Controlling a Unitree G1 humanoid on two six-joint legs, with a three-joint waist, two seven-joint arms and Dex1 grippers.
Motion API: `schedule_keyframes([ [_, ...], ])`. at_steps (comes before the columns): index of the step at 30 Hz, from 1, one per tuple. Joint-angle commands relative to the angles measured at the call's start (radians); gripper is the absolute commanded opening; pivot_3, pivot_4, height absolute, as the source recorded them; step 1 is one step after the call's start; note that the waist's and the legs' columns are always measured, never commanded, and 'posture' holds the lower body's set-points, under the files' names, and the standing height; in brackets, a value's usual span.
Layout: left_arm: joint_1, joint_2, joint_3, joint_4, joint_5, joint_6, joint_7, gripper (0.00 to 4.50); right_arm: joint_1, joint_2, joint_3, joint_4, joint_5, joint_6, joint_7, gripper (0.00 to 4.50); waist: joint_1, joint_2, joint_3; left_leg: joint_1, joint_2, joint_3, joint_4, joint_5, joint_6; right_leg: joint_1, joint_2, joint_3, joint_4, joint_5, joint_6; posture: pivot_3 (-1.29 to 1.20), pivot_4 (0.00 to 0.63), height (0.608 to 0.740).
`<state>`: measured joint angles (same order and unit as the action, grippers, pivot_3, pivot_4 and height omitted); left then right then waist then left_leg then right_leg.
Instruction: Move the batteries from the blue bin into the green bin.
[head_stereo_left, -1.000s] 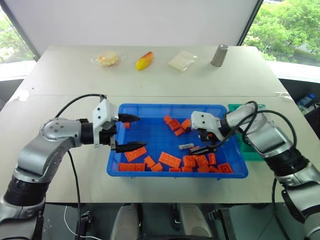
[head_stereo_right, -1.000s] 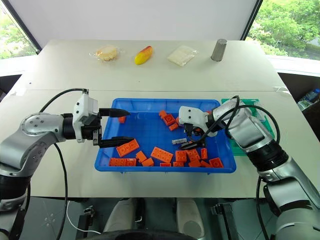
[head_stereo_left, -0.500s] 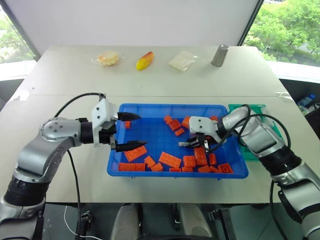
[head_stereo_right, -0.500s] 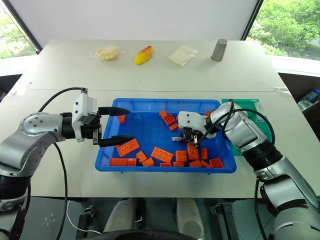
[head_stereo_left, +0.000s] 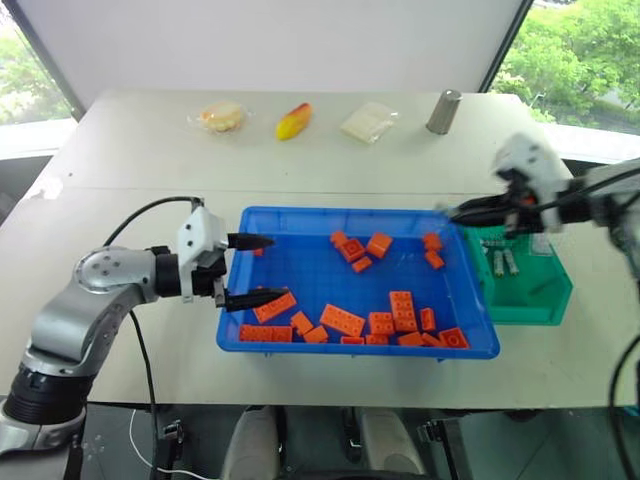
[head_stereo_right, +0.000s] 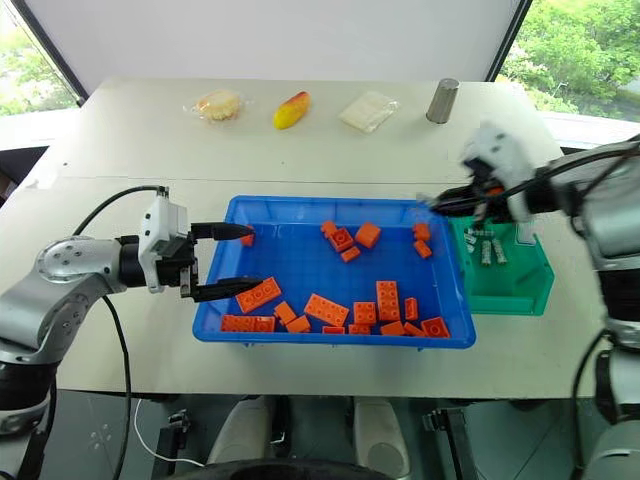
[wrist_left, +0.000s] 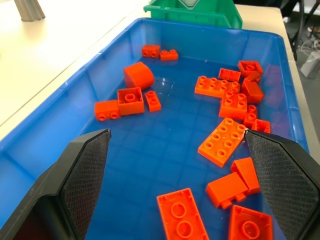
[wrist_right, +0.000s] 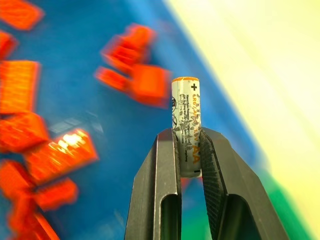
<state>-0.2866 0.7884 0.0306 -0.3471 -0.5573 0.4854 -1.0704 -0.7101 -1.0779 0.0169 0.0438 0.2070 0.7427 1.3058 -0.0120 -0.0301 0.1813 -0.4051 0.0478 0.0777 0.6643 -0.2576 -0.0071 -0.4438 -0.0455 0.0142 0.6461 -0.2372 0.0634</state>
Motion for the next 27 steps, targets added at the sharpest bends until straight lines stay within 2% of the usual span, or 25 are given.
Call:
schedule_keyframes([
  [1,-0.003,0.016,0.027,0.007,0.004,-0.024,-0.014,4.5,0.072,-0.054,-0.063,0.003,0.02,-0.019,-0.003,0.05,-0.006,0.0,0.0,0.0,0.0,0.0,0.0,0.0,0.0,0.0,0.0,0.0,0.0,0.0,0.0,0.0,0.15,0.74],
  [4,-0.015,0.015,0.019,0.021,0.006,-0.027,-0.021,4.5,0.154,-0.066,-0.079,0.014,0.011,-0.06,-0.025,0.05,-0.008,0.0,0.0,0.001,0.001,0.0,0.0,0.0,0.001,0.0,0.001,0.001,0.0,0.0,0.0,0.0,0.15,0.74],
  [6,-0.024,0.014,0.014,0.029,0.009,-0.028,-0.022,4.5,0.155,-0.047,-0.083,0.063,-0.008,-0.068,-0.083,0.05,-0.008,0.0,0.0,0.001,0.001,0.001,0.0,0.0,0.001,0.0,0.001,0.001,0.001,0.0,0.0,0.0,0.15,0.74],
  [8,-0.031,0.015,0.012,0.036,0.011,-0.031,-0.026,4.5,0.135,-0.038,-0.082,0.128,-0.04,-0.103,-0.149,1.1,-0.007,0.0,0.0,0.001,0.0,0.002,0.0,0.0,0.001,0.0,0.0,0.002,0.001,0.0,0.001,0.0,0.15,0.74],
  [9,-0.034,0.016,0.013,0.039,0.011,-0.032,-0.028,4.5,0.13,-0.039,-0.079,0.148,-0.049,-0.122,-0.164,1.44,-0.005,0.0,0.0,0.001,0.0,0.002,0.0,0.0,0.001,0.0,0.0,0.002,0.001,0.0,0.001,0.0,0.15,0.74],
  [15,-0.046,0.035,0.026,0.061,0.008,-0.015,-0.033,4.5,0.147,-0.032,-0.136,0.183,0.022,-0.232,-0.121,4.46,-0.003,0.0,0.0,0.0,0.0,0.001,0.0,-0.001,0.001,0.0,0.001,0.001,0.001,0.0,0.001,0.0,0.15,0.74],
  [21,-0.055,0.082,0.103,0.099,-0.034,0.023,-0.043,4.5,0.254,-0.095,-0.181,0.265,0.037,-0.544,0.069,4.46,-0.002,0.0,0.0,0.0,0.0,0.001,0.0,-0.001,0.001,0.0,0.001,0.001,0.0,0.001,0.003,0.0,0.15,0.74],
  [24,-0.062,0.087,0.164,0.124,-0.057,0.048,-0.008,4.5,0.227,-0.098,-0.174,0.386,0.015,-0.671,0.092,4.46,-0.003,0.0,0.0,0.001,0.0,0.002,0.0,-0.001,0.001,0.0,0.0,0.002,0.0,0.001,0.002,0.0,0.15,0.74],
  [27,-0.032,0.098,0.202,0.109,-0.061,0.063,0.007,4.5,0.172,-0.08,-0.176,0.504,0.03,-0.7,0.111,4.46,-0.01,0.0,0.0,0.002,0.0,0.003,0.0,-0.001,0.001,0.001,0.0,0.002,0.0,0.001,0.002,0.0,0.15,0.74],
])
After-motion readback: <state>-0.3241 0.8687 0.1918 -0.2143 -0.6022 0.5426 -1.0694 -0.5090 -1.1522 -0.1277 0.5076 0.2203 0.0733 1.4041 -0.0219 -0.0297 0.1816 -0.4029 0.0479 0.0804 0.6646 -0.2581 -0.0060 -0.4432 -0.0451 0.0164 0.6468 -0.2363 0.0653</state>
